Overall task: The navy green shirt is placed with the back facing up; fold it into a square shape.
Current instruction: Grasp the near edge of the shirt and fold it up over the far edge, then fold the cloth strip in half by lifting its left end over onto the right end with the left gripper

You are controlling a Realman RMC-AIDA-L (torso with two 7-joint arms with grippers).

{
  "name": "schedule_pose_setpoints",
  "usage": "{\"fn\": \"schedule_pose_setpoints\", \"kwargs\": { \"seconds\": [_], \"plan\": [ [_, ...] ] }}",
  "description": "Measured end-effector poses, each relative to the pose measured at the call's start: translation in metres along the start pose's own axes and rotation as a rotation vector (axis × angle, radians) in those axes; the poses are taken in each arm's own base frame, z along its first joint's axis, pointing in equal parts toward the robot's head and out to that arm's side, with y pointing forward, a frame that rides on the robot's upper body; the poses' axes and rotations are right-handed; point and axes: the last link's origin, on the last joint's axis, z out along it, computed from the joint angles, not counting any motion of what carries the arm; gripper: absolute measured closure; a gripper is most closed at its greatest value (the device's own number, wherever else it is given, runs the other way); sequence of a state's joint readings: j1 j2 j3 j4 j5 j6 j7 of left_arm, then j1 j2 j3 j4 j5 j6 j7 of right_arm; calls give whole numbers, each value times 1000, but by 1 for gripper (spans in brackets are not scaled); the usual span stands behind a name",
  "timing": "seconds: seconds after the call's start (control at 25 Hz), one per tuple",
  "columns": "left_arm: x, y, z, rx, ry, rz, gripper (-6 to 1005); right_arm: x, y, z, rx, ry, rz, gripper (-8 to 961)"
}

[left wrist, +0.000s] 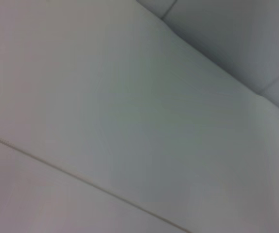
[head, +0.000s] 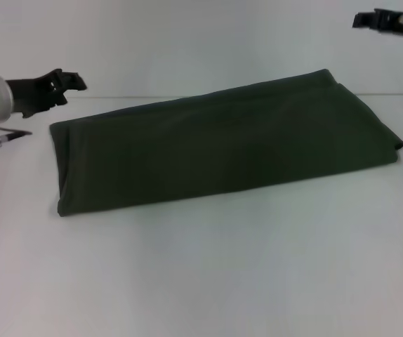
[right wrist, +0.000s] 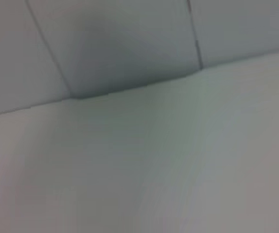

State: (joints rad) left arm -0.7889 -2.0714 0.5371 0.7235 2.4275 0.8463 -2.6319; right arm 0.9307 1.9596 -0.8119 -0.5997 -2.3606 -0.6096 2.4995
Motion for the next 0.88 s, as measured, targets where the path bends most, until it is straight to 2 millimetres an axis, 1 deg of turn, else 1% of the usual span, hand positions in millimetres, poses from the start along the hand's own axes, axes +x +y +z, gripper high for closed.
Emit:
{"fn": "schedule_pose_setpoints", "kwargs": {
  "seconds": [0.08,0.12,0.16,0.2,0.24,0.32,0.4,0.48,0.52,0.56,0.64,0.76,0.88],
  "plan": [
    [-11,-4,-9,-88,-33,-49,553,14,-7,-15,-78,41,78,439],
    [-16,-5,-13,-127,-42,-74,531,30,-14,-31,-168,65,165,388],
    [-22,-7,-19,-188,-49,-111,509,30,-14,-31,-168,65,165,369],
    [-26,-8,-22,-216,-53,-130,488,39,-19,-40,-219,72,216,350],
    [-38,-15,-33,-301,-60,-200,466,47,-22,-47,-268,76,260,331],
    [-50,-20,-39,-346,-74,-252,422,65,-30,-64,-374,75,355,293],
    [-68,-26,-44,-381,-103,-309,379,81,-38,-77,-444,67,428,254],
    [-83,-29,-45,-392,-131,-349,315,95,-45,-87,-488,57,483,216],
    [-90,-31,-44,-393,-145,-367,283,100,-47,-90,-495,54,501,197],
    [-94,-31,-43,-393,-152,-376,282,104,-50,-93,-498,52,516,178],
    [-105,-33,-40,-386,-168,-402,279,111,-54,-95,-494,49,535,181],
    [-114,-40,-35,-339,-169,-419,276,117,-58,-96,-485,51,554,182],
    [-120,-51,-33,-283,-157,-438,276,117,-60,-97,-482,45,558,182]
  ]
}}
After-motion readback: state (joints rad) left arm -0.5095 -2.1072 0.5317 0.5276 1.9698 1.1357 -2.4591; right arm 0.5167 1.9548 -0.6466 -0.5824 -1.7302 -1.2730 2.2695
